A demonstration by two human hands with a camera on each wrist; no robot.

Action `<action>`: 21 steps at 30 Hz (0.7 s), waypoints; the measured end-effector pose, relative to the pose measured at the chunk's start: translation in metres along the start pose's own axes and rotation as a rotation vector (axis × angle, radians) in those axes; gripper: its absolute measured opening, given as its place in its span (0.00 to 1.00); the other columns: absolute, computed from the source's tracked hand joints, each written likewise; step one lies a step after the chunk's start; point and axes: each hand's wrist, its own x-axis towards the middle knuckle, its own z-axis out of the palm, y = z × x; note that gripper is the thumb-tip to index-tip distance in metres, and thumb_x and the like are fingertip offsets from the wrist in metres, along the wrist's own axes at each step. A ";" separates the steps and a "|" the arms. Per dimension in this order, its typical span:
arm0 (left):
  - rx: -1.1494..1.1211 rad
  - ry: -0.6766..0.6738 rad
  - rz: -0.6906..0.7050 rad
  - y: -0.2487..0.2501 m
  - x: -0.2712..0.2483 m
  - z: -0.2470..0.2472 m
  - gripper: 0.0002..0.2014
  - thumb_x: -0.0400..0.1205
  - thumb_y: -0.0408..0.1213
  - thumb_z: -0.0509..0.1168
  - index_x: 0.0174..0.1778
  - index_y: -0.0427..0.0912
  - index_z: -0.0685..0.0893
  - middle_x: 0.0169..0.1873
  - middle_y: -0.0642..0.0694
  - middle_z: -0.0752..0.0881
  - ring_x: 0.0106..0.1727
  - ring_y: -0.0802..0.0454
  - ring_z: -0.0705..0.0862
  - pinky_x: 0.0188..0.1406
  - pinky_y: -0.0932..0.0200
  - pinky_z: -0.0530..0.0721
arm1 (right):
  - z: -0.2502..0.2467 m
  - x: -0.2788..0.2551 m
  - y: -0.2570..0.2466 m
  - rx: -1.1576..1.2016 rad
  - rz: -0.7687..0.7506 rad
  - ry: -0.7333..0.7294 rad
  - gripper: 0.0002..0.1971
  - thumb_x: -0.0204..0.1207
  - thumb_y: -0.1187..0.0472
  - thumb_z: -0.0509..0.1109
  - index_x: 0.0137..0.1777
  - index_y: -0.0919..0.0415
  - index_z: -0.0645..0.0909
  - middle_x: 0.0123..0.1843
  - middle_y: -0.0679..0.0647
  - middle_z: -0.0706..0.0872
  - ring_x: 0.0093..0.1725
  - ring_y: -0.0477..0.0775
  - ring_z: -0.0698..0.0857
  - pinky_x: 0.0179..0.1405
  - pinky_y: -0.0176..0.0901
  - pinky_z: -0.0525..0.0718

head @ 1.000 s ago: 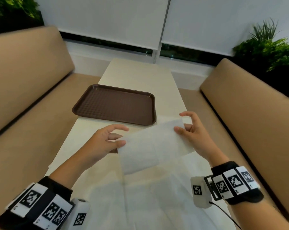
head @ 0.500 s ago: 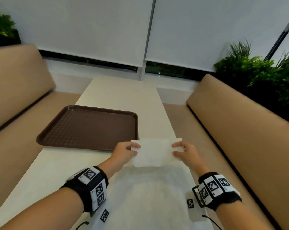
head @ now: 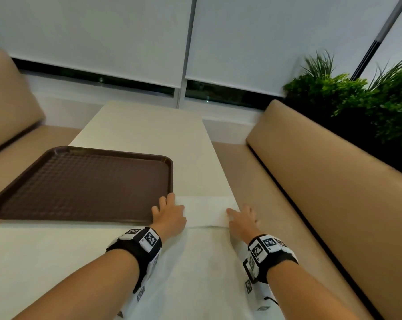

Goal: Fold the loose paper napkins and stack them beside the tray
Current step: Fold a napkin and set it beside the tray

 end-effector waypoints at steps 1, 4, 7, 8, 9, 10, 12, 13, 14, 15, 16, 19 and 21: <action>0.023 -0.003 0.017 0.000 -0.004 -0.002 0.15 0.84 0.43 0.54 0.66 0.52 0.77 0.78 0.44 0.53 0.75 0.42 0.55 0.68 0.45 0.61 | -0.002 -0.004 0.000 0.000 0.004 -0.005 0.25 0.81 0.66 0.53 0.77 0.48 0.65 0.82 0.62 0.50 0.81 0.66 0.48 0.78 0.64 0.50; -0.048 0.011 0.098 -0.002 -0.024 -0.019 0.22 0.86 0.48 0.54 0.77 0.56 0.68 0.82 0.47 0.47 0.81 0.44 0.48 0.73 0.44 0.55 | -0.011 -0.022 -0.007 0.099 -0.126 0.056 0.24 0.84 0.54 0.58 0.79 0.46 0.63 0.83 0.58 0.53 0.82 0.62 0.50 0.80 0.63 0.52; -0.359 0.031 0.195 -0.017 -0.065 -0.046 0.17 0.85 0.46 0.60 0.70 0.58 0.76 0.77 0.52 0.64 0.78 0.50 0.60 0.75 0.48 0.60 | -0.020 -0.059 -0.025 0.180 -0.370 -0.091 0.21 0.80 0.47 0.67 0.72 0.46 0.74 0.73 0.50 0.74 0.76 0.55 0.65 0.76 0.59 0.64; -0.480 0.017 0.231 -0.025 -0.084 -0.054 0.13 0.84 0.44 0.62 0.64 0.58 0.80 0.71 0.55 0.72 0.74 0.55 0.68 0.74 0.50 0.66 | -0.018 -0.075 -0.033 0.157 -0.438 -0.186 0.24 0.77 0.45 0.69 0.72 0.45 0.74 0.72 0.47 0.75 0.75 0.53 0.66 0.76 0.57 0.64; -0.579 -0.007 0.262 -0.035 -0.106 -0.061 0.10 0.84 0.42 0.63 0.58 0.60 0.83 0.65 0.58 0.77 0.67 0.60 0.74 0.70 0.54 0.72 | -0.016 -0.089 -0.042 0.113 -0.485 -0.272 0.27 0.75 0.43 0.71 0.73 0.44 0.72 0.72 0.46 0.75 0.75 0.50 0.64 0.76 0.55 0.62; -0.650 -0.029 0.280 -0.045 -0.129 -0.067 0.09 0.83 0.41 0.64 0.53 0.61 0.84 0.59 0.62 0.81 0.60 0.65 0.79 0.63 0.59 0.76 | -0.011 -0.101 -0.049 0.058 -0.516 -0.324 0.30 0.72 0.41 0.72 0.74 0.44 0.71 0.73 0.45 0.74 0.75 0.49 0.63 0.75 0.53 0.61; -0.742 -0.040 0.283 -0.065 -0.180 -0.077 0.10 0.83 0.40 0.65 0.49 0.63 0.86 0.52 0.65 0.86 0.53 0.66 0.82 0.53 0.68 0.77 | 0.001 -0.116 -0.062 -0.057 -0.575 -0.322 0.35 0.68 0.39 0.75 0.74 0.43 0.69 0.72 0.45 0.73 0.73 0.49 0.63 0.71 0.51 0.60; -0.775 -0.045 0.267 -0.075 -0.204 -0.080 0.11 0.82 0.40 0.65 0.49 0.64 0.87 0.51 0.66 0.86 0.53 0.66 0.83 0.51 0.70 0.78 | 0.008 -0.120 -0.066 -0.104 -0.599 -0.298 0.36 0.67 0.39 0.76 0.74 0.43 0.69 0.71 0.45 0.74 0.71 0.50 0.64 0.69 0.50 0.61; -0.806 -0.053 0.248 -0.087 -0.228 -0.080 0.12 0.82 0.40 0.65 0.49 0.66 0.87 0.50 0.67 0.86 0.52 0.65 0.83 0.51 0.71 0.79 | 0.014 -0.122 -0.070 -0.128 -0.608 -0.278 0.36 0.65 0.40 0.77 0.73 0.44 0.70 0.69 0.46 0.75 0.69 0.51 0.66 0.67 0.50 0.62; -0.829 -0.066 0.223 -0.098 -0.249 -0.080 0.13 0.81 0.41 0.65 0.50 0.69 0.86 0.49 0.67 0.87 0.52 0.65 0.83 0.50 0.73 0.79 | 0.018 -0.123 -0.072 -0.133 -0.598 -0.268 0.35 0.65 0.41 0.78 0.72 0.46 0.71 0.67 0.46 0.76 0.68 0.52 0.68 0.66 0.50 0.63; -0.862 -0.068 0.188 -0.109 -0.270 -0.079 0.13 0.79 0.43 0.65 0.49 0.71 0.85 0.49 0.66 0.87 0.51 0.66 0.84 0.50 0.74 0.79 | 0.022 -0.124 -0.075 -0.121 -0.575 -0.266 0.35 0.65 0.42 0.78 0.71 0.47 0.71 0.66 0.47 0.76 0.67 0.52 0.69 0.65 0.50 0.64; -0.855 -0.041 0.055 -0.143 -0.322 -0.073 0.13 0.71 0.47 0.65 0.46 0.70 0.86 0.46 0.63 0.89 0.47 0.65 0.86 0.48 0.75 0.80 | 0.024 -0.128 -0.082 -0.082 -0.508 -0.259 0.33 0.66 0.47 0.79 0.70 0.48 0.71 0.64 0.49 0.77 0.65 0.54 0.70 0.64 0.51 0.66; -0.812 0.040 -0.033 -0.161 -0.355 -0.062 0.12 0.69 0.47 0.67 0.45 0.69 0.88 0.42 0.62 0.90 0.43 0.65 0.87 0.46 0.77 0.80 | 0.023 -0.131 -0.085 -0.078 -0.505 -0.215 0.29 0.69 0.49 0.78 0.68 0.49 0.74 0.62 0.49 0.77 0.63 0.53 0.71 0.60 0.49 0.66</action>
